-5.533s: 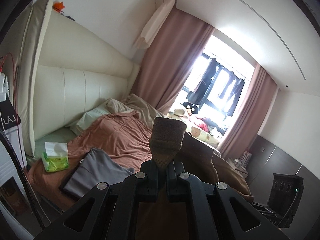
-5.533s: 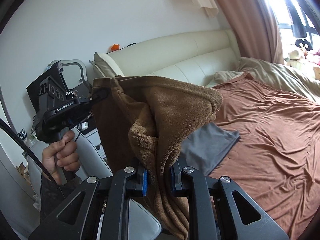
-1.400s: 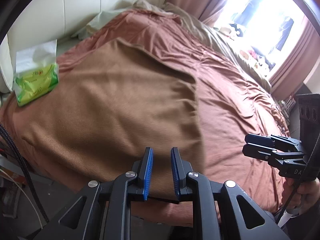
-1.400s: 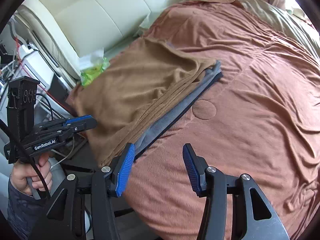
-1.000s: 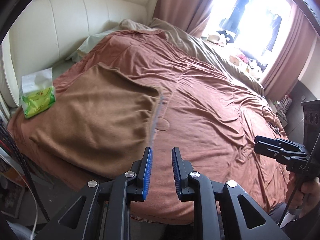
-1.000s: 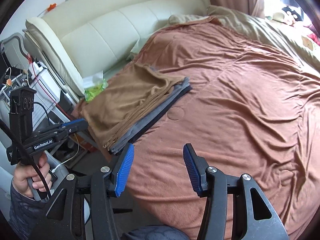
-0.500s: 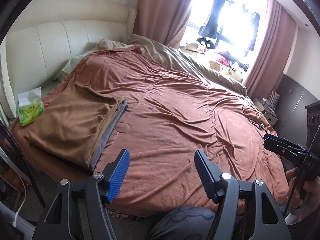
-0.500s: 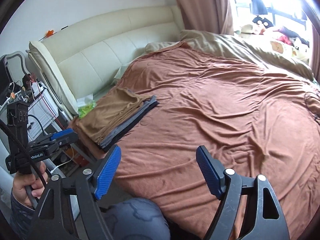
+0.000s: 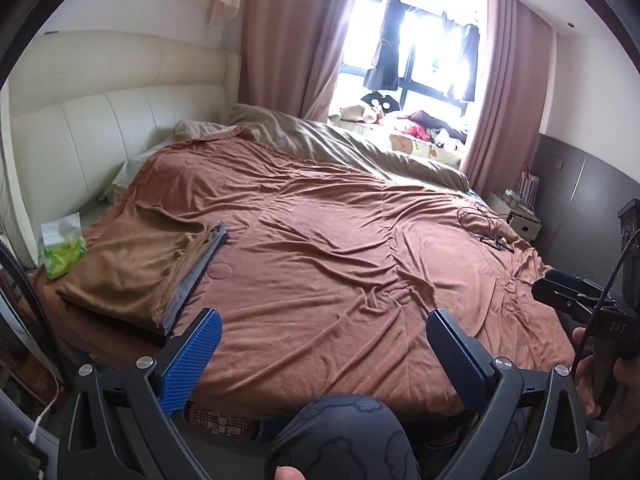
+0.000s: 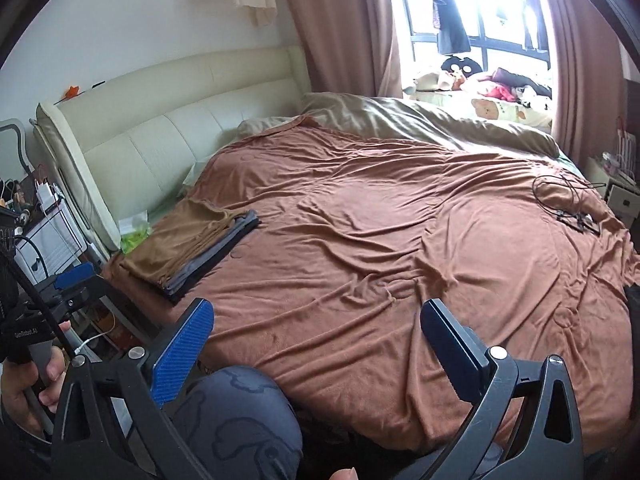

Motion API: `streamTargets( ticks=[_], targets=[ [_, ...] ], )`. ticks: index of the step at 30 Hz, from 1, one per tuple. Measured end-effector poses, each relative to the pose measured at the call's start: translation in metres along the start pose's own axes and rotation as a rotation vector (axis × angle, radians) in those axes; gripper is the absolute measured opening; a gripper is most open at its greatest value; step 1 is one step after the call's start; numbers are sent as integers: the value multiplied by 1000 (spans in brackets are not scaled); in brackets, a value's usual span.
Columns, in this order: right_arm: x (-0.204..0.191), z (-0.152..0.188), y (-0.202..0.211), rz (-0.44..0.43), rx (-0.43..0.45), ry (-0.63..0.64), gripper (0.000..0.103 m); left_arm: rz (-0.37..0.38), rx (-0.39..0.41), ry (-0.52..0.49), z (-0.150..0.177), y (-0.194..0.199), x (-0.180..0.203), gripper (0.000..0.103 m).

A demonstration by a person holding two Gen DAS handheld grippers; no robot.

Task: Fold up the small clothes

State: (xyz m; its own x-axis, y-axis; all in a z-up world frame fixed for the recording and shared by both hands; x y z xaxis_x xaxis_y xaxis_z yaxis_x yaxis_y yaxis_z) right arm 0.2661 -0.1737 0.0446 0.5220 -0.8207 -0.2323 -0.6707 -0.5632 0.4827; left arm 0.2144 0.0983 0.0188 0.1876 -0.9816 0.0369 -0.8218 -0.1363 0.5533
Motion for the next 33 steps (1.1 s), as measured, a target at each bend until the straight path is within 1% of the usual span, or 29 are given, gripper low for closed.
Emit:
streamTargets(
  ticks=[2, 6, 8, 12, 16, 20, 23, 26, 28, 31, 33],
  targets=[
    [-2, 10, 11, -11, -4, -9, 103, 2, 15, -8, 5, 12, 6, 103],
    [-4, 24, 37, 9, 17, -4, 103, -20, 43, -33, 15, 35, 19, 103],
    [-3, 29, 49, 9, 31, -7, 103, -4, 52, -46, 20, 47, 26, 103],
    [-10, 46, 74, 18, 63, 11, 103, 2, 81, -57, 29, 67, 36, 103],
    [-11, 59, 89, 32, 98, 18, 103, 5, 110, -79, 39, 89, 46, 103],
    [-12, 79, 104, 43, 133, 5, 103, 5, 139, -66, 51, 108, 49, 103],
    [-14, 93, 111, 54, 147, 10, 103, -2, 146, -57, 61, 113, 49, 103],
    [-13, 106, 116, 56, 156, 8, 103, 9, 145, -57, 73, 115, 51, 103],
    [-12, 112, 118, 69, 165, 16, 103, 26, 152, -49, 79, 115, 51, 103],
    [-9, 126, 117, 98, 189, 25, 103, 25, 150, -35, 89, 115, 51, 103],
    [-8, 136, 115, 105, 187, 26, 103, 23, 153, -26, 95, 114, 51, 103]
  ],
)
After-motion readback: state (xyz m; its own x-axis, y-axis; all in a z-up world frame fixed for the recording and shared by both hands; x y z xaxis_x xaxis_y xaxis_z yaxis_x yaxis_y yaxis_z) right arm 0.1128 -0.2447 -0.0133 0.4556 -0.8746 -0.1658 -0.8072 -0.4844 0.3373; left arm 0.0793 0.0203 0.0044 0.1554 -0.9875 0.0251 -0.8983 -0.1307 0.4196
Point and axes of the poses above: each gripper's, at about its wrist camera, not at the fingertips, and y roughly against the way its jaws point, x to its right, z to its underside, the point moved 4 cm from there along -y, roughly the way its jaws point, and after that the axes turned 15 degrees about -z, right-handed, at the moved point
